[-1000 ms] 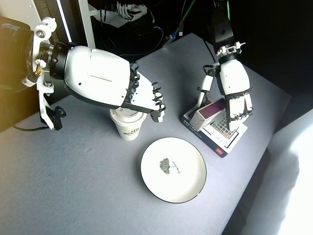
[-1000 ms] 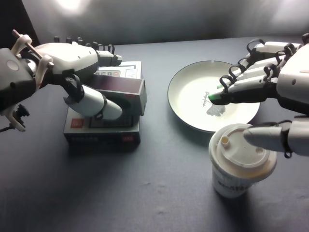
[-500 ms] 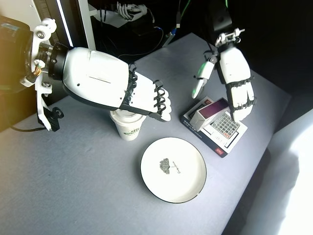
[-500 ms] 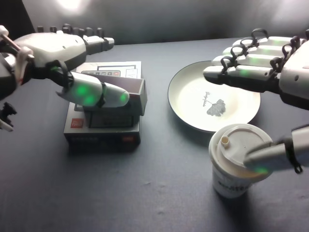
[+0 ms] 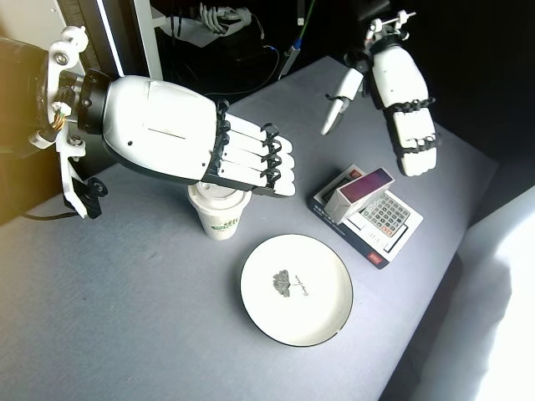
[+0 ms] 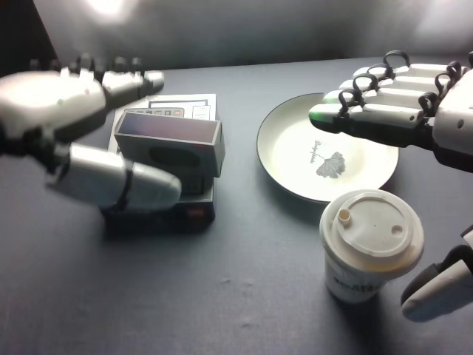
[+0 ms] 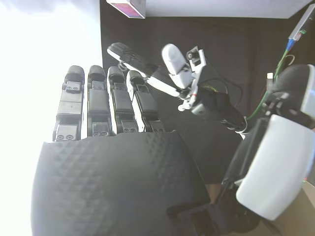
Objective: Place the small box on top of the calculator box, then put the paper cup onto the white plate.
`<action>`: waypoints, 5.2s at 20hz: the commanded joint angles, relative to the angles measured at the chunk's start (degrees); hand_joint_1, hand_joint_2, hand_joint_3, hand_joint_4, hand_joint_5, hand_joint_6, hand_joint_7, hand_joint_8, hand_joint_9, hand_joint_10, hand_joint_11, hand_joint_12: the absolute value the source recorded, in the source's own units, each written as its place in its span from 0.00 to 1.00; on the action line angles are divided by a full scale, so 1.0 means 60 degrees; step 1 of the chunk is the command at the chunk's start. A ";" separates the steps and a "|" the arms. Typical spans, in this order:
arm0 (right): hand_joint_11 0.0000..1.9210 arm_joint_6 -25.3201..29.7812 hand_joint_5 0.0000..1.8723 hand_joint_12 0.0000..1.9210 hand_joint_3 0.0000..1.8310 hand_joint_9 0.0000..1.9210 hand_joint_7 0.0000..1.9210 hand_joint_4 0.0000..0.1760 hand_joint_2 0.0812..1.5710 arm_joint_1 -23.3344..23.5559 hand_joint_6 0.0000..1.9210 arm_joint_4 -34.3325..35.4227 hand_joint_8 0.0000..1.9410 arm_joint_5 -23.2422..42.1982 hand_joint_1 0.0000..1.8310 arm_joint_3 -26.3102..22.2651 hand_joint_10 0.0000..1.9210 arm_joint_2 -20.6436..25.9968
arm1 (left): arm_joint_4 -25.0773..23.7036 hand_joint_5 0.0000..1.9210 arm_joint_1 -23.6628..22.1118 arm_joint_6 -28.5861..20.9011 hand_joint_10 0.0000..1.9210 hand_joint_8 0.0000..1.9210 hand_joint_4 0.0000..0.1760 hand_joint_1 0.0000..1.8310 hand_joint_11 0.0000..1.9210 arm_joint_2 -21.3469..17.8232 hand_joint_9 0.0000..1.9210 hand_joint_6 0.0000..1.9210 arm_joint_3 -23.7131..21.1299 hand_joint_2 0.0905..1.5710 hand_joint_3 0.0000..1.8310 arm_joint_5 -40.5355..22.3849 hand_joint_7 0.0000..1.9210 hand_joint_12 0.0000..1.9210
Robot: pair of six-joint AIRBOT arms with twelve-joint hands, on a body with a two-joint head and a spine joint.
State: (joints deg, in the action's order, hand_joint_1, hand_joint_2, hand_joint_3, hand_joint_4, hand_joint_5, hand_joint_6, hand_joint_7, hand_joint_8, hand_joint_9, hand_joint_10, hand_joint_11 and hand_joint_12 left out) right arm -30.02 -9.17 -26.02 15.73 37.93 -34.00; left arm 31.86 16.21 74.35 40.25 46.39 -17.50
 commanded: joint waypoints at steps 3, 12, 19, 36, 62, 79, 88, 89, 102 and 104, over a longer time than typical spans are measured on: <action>0.00 0.0686 0.00 0.00 0.00 0.00 0.00 0.00 0.38 -0.0123 0.00 0.0150 0.00 0.0329 0.33 0.0141 0.00 -0.0096 | -0.2587 0.00 0.0758 -0.2468 0.00 0.00 0.00 0.11 0.00 -0.0488 0.03 0.00 -0.0270 0.56 0.00 -0.1732 0.02 0.07; 0.00 0.3551 0.00 0.00 0.01 0.00 0.00 0.00 0.48 0.0426 0.00 -0.2605 0.00 0.0006 0.67 0.0980 0.00 -0.0783 | -0.8991 0.01 0.2220 -0.6959 0.00 0.00 0.00 0.10 0.00 -0.1304 0.04 0.00 -0.0594 0.58 0.00 -0.3389 0.04 0.06; 0.00 0.7728 0.00 0.00 0.00 0.00 0.00 0.00 0.57 0.0583 0.00 -0.6528 0.00 0.0058 0.74 0.0978 0.00 -0.0884 | -0.9500 0.03 0.2500 -0.6990 0.01 0.00 0.00 0.10 0.01 -0.1343 0.05 0.01 -0.0722 0.59 0.00 -0.3308 0.05 0.05; 0.00 1.1081 0.00 0.00 0.00 0.00 0.00 0.00 0.60 0.0531 0.00 -1.0179 0.00 0.0729 0.79 0.1389 0.00 -0.1371 | -0.9761 0.02 0.2570 -0.6990 0.00 0.00 0.00 0.07 0.00 -0.1351 0.05 0.00 -0.0705 0.61 0.00 -0.3229 0.04 0.11; 0.00 1.3725 0.00 0.00 0.00 0.00 0.00 0.00 0.63 0.0756 0.00 -1.2411 0.00 0.1104 0.80 0.1534 0.00 -0.1237 | -0.9843 0.00 0.2594 -0.6898 0.00 0.00 0.00 0.06 0.00 -0.1376 0.03 0.00 -0.0676 0.61 0.00 -0.3288 0.01 0.07; 0.00 1.3064 0.00 0.00 0.00 0.00 0.00 0.00 0.63 0.0221 0.00 -1.2406 0.00 0.1071 0.85 0.2046 0.00 -0.1863 | -0.9624 0.00 0.2575 -0.6670 0.00 0.00 0.00 0.07 0.00 -0.1379 0.03 0.00 -0.0654 0.62 0.00 -0.3253 0.02 0.08; 0.00 1.3517 0.00 0.00 0.00 0.00 0.00 0.00 0.65 0.0787 0.00 -1.2361 0.00 0.1301 0.83 0.1892 0.00 -0.1668 | -0.9605 0.01 0.2399 -0.6647 0.00 0.00 0.00 0.06 0.00 -0.1385 0.05 0.00 -0.0653 0.62 0.00 -0.3145 0.04 0.12; 0.00 1.3516 0.00 0.00 0.00 0.00 0.00 0.00 0.65 0.0807 0.00 -1.2361 0.00 0.1379 0.82 0.1827 0.00 -0.1602 | -0.9605 0.01 0.2377 -0.6647 0.00 0.00 0.00 0.08 0.00 -0.1406 0.04 0.00 -0.0652 0.62 0.00 -0.3118 0.03 0.10; 0.00 1.2897 0.00 0.00 0.00 0.00 0.00 0.00 0.66 0.0461 0.00 -1.2314 0.00 0.1403 0.82 0.2018 0.00 -0.1762 | -0.9606 0.00 0.2343 -0.6600 0.00 0.00 0.00 0.04 0.01 -0.1492 0.03 0.00 -0.0607 0.63 0.00 -0.3049 0.03 0.05; 0.00 1.2793 0.00 0.00 0.01 0.00 0.00 0.00 0.66 0.0340 0.00 -1.1931 0.00 0.1420 0.82 0.2217 0.00 -0.1846 | -0.9606 0.02 0.2326 -0.6582 0.00 0.00 0.00 0.06 0.00 -0.1492 0.05 0.00 -0.0609 0.63 0.00 -0.3049 0.05 0.10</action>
State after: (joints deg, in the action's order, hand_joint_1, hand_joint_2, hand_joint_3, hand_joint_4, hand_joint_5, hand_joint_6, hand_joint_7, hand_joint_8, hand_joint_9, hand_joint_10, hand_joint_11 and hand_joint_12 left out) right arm 46.63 -7.11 -98.98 24.03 51.27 -45.71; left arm -26.98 30.87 34.68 32.01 42.50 -30.65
